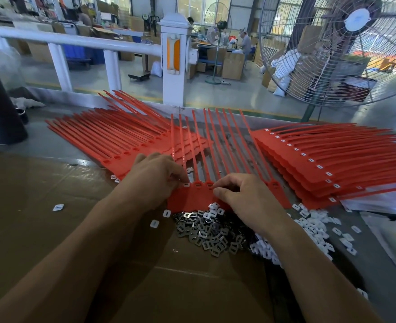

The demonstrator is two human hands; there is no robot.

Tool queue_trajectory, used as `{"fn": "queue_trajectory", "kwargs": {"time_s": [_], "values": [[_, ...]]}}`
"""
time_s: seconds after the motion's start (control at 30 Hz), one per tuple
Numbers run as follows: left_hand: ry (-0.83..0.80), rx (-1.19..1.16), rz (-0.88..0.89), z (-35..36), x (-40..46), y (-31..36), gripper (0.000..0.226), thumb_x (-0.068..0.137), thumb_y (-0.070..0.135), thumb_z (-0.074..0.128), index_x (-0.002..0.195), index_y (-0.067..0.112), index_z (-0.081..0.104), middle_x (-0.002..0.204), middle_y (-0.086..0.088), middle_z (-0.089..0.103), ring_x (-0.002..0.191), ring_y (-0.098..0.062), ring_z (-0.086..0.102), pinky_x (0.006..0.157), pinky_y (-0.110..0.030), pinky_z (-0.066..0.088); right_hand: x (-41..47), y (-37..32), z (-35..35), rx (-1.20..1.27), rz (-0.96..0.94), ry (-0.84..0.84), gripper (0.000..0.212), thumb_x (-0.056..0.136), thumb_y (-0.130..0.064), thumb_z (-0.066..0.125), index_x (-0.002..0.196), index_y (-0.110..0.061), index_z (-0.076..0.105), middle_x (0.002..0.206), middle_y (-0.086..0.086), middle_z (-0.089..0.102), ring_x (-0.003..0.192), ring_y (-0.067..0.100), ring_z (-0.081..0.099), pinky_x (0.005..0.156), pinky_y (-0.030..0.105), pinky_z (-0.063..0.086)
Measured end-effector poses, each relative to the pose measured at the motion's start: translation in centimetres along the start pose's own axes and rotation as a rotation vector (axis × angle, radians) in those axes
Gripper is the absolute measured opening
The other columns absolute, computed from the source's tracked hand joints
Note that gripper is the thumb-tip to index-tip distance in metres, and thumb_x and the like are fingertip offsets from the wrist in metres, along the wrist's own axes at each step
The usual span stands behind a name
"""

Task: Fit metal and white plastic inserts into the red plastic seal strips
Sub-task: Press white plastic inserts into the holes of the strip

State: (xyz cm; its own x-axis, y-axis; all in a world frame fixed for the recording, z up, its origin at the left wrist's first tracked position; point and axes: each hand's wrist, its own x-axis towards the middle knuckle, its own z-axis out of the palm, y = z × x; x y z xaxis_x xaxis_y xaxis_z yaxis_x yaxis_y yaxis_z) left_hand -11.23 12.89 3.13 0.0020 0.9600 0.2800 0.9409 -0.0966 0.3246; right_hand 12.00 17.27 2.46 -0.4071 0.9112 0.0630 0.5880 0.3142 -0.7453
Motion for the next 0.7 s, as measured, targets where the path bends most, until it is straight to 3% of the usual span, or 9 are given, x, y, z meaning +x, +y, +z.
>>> {"fn": "queue_trajectory", "kwargs": {"time_s": [0.23,0.43,0.53,0.7], "values": [[-0.05,0.22,0.1,-0.4,-0.3,1.2,0.029,0.096,0.024,0.065,0.115,0.045,0.07,0.105,0.026,0.053,0.099,-0.004,0.037,0.081,-0.031,0.018,-0.1,-0.1,-0.5,-0.003,-0.003,-0.04,0.004,0.096,-0.039,0.071,0.099,-0.039,0.074,0.099,-0.024,0.069,0.088,-0.01,0.062,0.071,0.01,0.039],[-0.057,0.355,0.111,-0.6,-0.4,2.6,0.033,0.091,0.02,0.067,0.116,0.041,0.071,0.107,0.019,0.054,0.097,-0.008,0.036,0.076,-0.031,0.012,-0.2,-0.3,-1.5,-0.03,-0.048,-0.178,0.004,0.09,-0.04,0.078,0.093,-0.039,0.076,0.092,-0.028,0.071,0.085,-0.013,0.064,0.075,0.017,0.044],[-0.046,0.402,0.122,-0.5,-0.6,3.2,0.03,0.091,0.02,0.065,0.115,0.038,0.071,0.109,0.016,0.055,0.1,-0.01,0.04,0.078,-0.032,0.015,-0.4,-0.5,-1.6,-0.072,-0.05,-0.205,0.01,0.086,-0.042,0.082,0.093,-0.041,0.075,0.094,-0.028,0.068,0.087,-0.013,0.062,0.075,0.018,0.045],[-0.054,0.313,0.057,-0.3,-0.5,3.0,0.031,0.092,0.018,0.063,0.115,0.037,0.072,0.113,0.018,0.057,0.106,-0.009,0.04,0.083,-0.03,0.019,-0.3,-1.0,-0.9,-0.224,-0.115,-0.175,0.008,0.088,-0.04,0.079,0.092,-0.037,0.074,0.1,-0.017,0.061,0.093,-0.001,0.06,0.083,0.021,0.047]]}}
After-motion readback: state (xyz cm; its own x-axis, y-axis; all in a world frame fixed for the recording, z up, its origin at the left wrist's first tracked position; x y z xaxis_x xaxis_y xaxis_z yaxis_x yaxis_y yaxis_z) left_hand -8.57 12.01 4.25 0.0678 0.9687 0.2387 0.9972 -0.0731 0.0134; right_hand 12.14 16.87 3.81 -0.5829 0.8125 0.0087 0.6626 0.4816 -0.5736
